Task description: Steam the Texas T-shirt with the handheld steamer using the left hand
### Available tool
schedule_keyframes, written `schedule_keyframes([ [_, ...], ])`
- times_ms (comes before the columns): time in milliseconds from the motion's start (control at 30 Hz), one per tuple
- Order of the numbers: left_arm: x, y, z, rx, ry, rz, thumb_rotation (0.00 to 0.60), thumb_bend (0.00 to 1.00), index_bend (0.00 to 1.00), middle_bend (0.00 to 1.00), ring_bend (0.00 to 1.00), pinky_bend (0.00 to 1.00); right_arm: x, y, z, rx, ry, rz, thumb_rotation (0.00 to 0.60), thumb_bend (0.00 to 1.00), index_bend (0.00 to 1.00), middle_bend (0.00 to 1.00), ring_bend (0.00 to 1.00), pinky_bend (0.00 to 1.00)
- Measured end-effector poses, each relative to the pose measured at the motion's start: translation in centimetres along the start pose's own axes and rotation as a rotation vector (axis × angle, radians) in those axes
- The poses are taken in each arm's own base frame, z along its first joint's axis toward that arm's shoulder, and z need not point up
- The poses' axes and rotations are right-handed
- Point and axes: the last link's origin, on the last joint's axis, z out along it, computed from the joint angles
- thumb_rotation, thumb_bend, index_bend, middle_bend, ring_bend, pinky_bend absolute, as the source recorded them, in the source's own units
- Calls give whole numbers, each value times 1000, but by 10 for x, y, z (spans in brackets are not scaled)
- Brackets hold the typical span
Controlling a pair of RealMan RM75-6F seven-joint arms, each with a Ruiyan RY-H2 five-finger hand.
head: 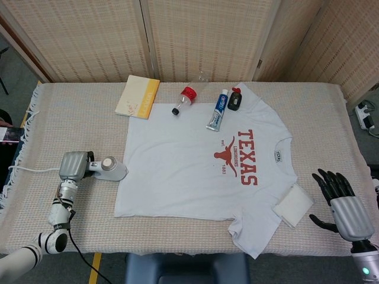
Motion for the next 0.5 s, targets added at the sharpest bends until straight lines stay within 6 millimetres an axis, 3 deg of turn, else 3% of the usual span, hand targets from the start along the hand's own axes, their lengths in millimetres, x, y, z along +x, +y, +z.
schedule_keyframes([
  [167,-2,-2,4,-15,15,-47,600,353,882,995,842,735,-15,-10,11,45,-92,8,599,124,0,8,0,0],
  [267,0,-2,4,-32,35,-98,600,368,906,1000,869,745,-23,-16,18,72,-152,13,600,184,0,9,0,0],
  [367,4,-3,3,-59,69,-155,600,374,909,1000,873,748,-31,-24,27,107,-215,34,597,439,0,7,0,0],
  [400,7,-3,3,-74,87,-177,600,374,909,1000,873,748,-34,-27,30,119,-233,46,570,555,0,5,0,0],
  [433,10,-2,2,-88,102,-191,600,372,909,1000,872,748,-36,-30,34,132,-248,61,493,670,0,2,0,0],
  [500,18,-1,-1,-124,138,-211,600,372,909,1000,872,747,-41,-38,43,167,-289,95,341,797,0,0,0,0],
])
